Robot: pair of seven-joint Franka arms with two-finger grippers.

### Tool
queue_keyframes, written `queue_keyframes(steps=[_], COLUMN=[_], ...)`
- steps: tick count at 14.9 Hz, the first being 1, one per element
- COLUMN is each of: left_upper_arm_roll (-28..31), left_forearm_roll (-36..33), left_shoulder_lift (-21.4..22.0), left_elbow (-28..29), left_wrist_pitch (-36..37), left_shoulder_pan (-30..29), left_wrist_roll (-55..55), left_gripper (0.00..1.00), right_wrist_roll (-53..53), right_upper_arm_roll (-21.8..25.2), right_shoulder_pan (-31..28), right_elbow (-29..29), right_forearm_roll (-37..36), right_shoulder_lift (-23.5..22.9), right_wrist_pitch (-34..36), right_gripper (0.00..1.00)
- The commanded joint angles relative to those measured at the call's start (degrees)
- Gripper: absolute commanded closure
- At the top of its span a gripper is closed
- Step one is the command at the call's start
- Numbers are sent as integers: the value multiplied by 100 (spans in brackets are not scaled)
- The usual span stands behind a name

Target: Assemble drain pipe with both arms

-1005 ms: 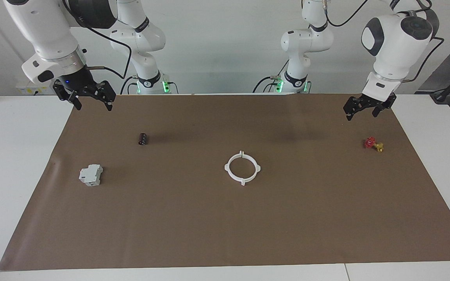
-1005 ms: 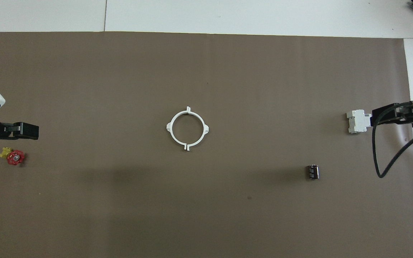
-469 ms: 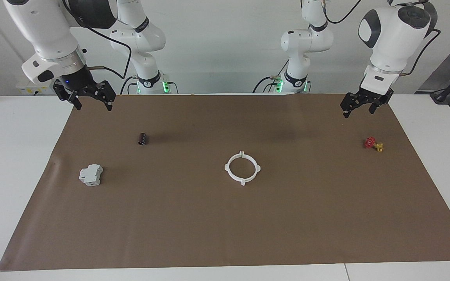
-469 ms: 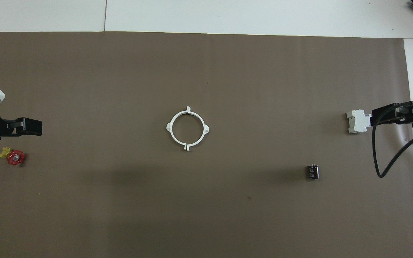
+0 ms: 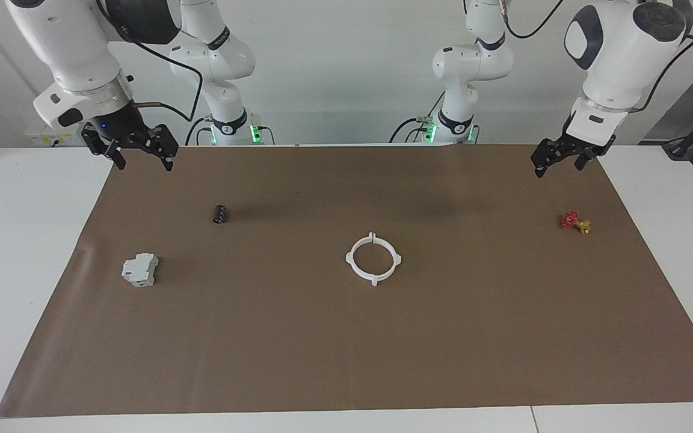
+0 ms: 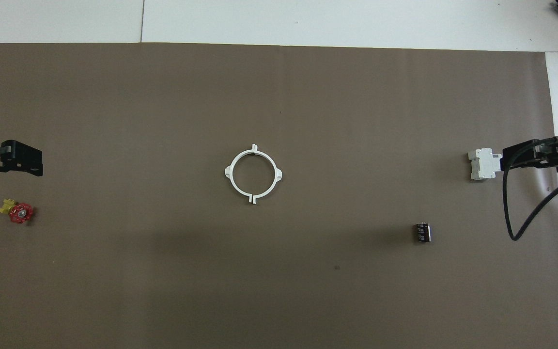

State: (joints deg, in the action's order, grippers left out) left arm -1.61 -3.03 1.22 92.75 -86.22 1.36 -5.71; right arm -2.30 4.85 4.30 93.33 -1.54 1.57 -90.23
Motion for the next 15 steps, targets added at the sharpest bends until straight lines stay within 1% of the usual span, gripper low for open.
queue_keyframes(steps=[1,2,4,6,7,10,15], left_upper_arm_roll=[134,152,222,301,302,267,293], left_forearm_roll=[119,136,163,355,382,382,374], left_shoulder_lift=[-104,-35,45,132,150,159,247], left_elbow=[-213,-135,-29,24,68,103,375], left_wrist_pitch=[404,378,334,185,167,-69,-421], left_shoulder_pan=[31,-13,-13,-22,-13,31,48], left_wrist_roll=[1074,1481,1441,1441,1415,757,808], left_gripper=[0,0,0,0,0,0,0], right_wrist_roll=[54,63,63,63,63,63,63], right_upper_arm_roll=[-10,-10,-10,-10,-10,-10,-10], right_shoulder_pan=[-34,-34,-34,-34,-34,-34,-34], right_elbow=[71,71,71,71,71,71,71], right_forearm_roll=[22,22,22,22,22,22,22], right_shoulder_lift=[63,63,63,63,63,63,54], right_wrist_pitch=[-92,-92,-92,-92,-92,-92,-92], right_gripper=[0,0,0,0,0,0,0])
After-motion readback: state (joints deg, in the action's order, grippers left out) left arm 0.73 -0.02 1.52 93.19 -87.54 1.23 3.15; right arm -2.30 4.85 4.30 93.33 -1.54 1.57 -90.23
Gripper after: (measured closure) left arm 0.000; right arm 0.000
